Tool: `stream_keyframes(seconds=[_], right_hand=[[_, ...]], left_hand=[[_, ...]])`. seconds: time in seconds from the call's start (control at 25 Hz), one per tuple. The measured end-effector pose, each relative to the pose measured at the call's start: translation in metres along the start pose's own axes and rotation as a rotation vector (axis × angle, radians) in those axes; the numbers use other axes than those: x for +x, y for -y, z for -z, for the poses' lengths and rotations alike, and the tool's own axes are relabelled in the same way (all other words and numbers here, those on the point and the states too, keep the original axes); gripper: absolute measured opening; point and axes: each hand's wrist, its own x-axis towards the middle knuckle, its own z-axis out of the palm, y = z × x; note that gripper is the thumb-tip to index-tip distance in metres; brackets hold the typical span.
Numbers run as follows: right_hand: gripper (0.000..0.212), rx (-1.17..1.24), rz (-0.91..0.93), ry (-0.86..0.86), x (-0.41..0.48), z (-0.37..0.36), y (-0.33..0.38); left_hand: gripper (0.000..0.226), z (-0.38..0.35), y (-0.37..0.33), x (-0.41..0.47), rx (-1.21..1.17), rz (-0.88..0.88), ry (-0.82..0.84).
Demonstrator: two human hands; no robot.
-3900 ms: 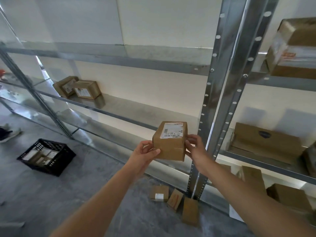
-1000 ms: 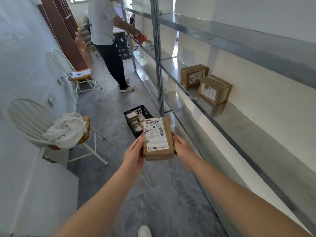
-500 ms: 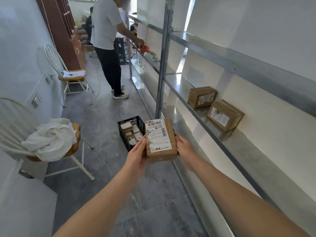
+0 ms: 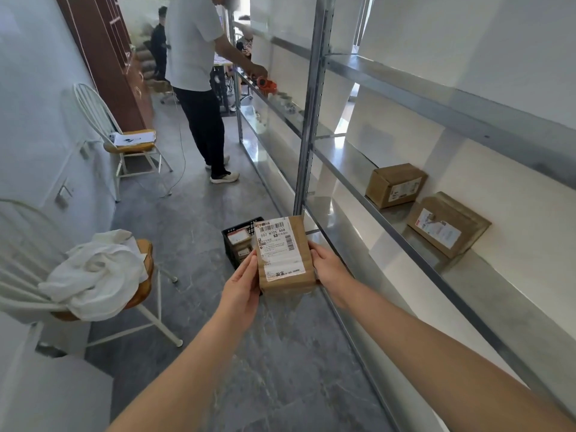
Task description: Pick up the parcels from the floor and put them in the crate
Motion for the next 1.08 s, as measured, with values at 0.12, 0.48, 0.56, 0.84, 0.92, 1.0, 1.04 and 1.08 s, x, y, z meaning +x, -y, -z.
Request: stream_keyframes(seconds=[0.12, 0.48, 0.56, 0.84, 0.92, 1.0, 1.04, 1.08], right_hand=[[0.041, 0.017, -0.027, 0.026, 0.029, 0.005, 0.003], [0.039, 0.113, -0.065, 0.120, 0.134, 0.027, 0.038], [0.039, 0.122, -0.085, 0.136, 0.157, 0.031, 0.038], [0.038, 0.120, -0.138, 0.215, 0.222, 0.042, 0.018], [0.038, 0.103, -0.151, 0.222, 0.233, 0.040, 0.013], [0.038, 0.082, -0.162, 0.219, 0.244, 0.036, 0.010], [0.038, 0.081, -0.166, 0.223, 0.250, 0.033, 0.011], [0.038, 0.080, -0.173, 0.227, 0.256, 0.028, 0.013]], left_hand=[[0.033, -0.008, -0.004, 0.024, -0.002, -0.015, -0.004], [0.037, -0.044, -0.032, 0.119, 0.033, -0.099, -0.072], [0.039, -0.048, -0.031, 0.135, 0.035, -0.106, -0.076], [0.047, -0.053, -0.004, 0.178, 0.063, -0.099, -0.133], [0.043, -0.051, 0.001, 0.186, 0.083, -0.080, -0.132], [0.042, -0.045, 0.001, 0.197, 0.081, -0.067, -0.146], [0.042, -0.042, -0.001, 0.203, 0.076, -0.069, -0.155], [0.043, -0.039, -0.005, 0.210, 0.074, -0.073, -0.153]])
